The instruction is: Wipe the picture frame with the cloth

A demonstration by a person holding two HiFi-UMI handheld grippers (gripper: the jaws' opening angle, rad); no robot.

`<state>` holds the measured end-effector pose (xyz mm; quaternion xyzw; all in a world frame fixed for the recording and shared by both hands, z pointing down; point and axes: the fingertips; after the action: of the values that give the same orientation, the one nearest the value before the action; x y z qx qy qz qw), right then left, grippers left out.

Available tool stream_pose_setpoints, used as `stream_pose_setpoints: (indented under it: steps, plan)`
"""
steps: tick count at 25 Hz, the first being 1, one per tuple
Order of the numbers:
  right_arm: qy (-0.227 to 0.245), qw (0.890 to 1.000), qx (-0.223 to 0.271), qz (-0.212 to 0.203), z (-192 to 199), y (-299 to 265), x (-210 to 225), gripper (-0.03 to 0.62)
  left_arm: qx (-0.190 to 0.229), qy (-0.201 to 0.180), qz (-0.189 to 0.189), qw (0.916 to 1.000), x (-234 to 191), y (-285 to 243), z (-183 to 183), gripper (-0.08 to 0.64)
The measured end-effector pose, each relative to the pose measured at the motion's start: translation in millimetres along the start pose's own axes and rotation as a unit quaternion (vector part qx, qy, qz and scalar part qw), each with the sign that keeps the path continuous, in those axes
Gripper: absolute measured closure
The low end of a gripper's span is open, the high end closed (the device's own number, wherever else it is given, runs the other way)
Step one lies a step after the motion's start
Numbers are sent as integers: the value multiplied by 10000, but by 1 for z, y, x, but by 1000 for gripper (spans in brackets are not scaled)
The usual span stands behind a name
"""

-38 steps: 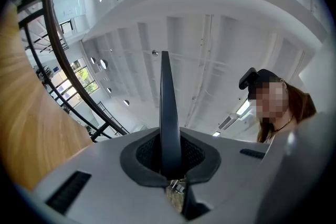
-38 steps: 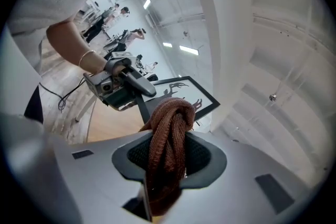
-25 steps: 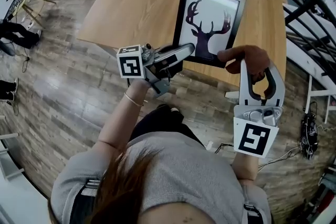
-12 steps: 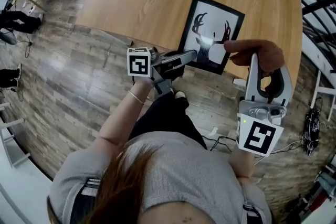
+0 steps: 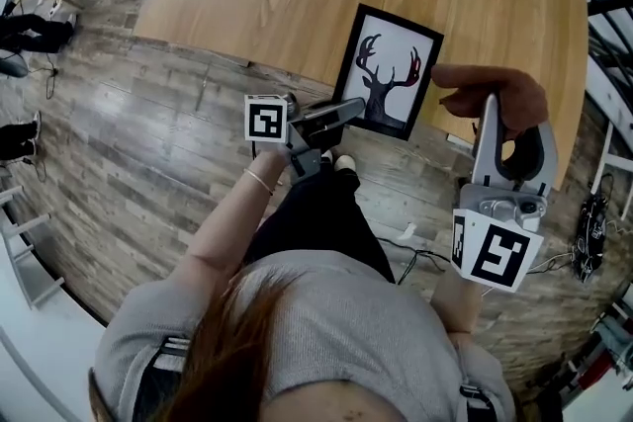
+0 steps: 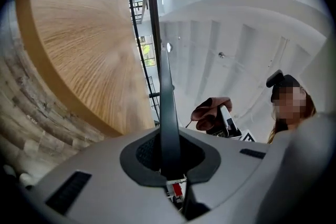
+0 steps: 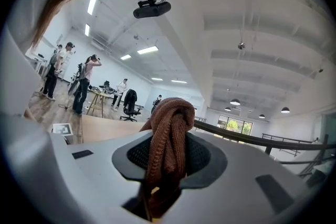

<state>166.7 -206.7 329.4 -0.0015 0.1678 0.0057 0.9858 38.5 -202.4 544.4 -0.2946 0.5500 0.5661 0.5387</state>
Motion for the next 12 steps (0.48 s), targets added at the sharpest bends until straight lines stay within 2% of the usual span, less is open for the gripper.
stream_pose_setpoints:
  steps: [6,12]
  plan:
    - [-51,9999,-158,-15,8,-9,-16,459,219,567,76,9981,-24,21,1,532]
    - [-155,9996,-242,-78,15,-15,-25,459,197,806,-8,9966,-41,26,2,532]
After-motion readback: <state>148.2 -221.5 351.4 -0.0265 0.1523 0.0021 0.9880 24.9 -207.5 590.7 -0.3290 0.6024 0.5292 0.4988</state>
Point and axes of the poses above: the fingertips, and each gripper's own axes: y backward along the fingers, x to its right, z out of its underside, and after that the axes turned 11 degrees about z, right-handed
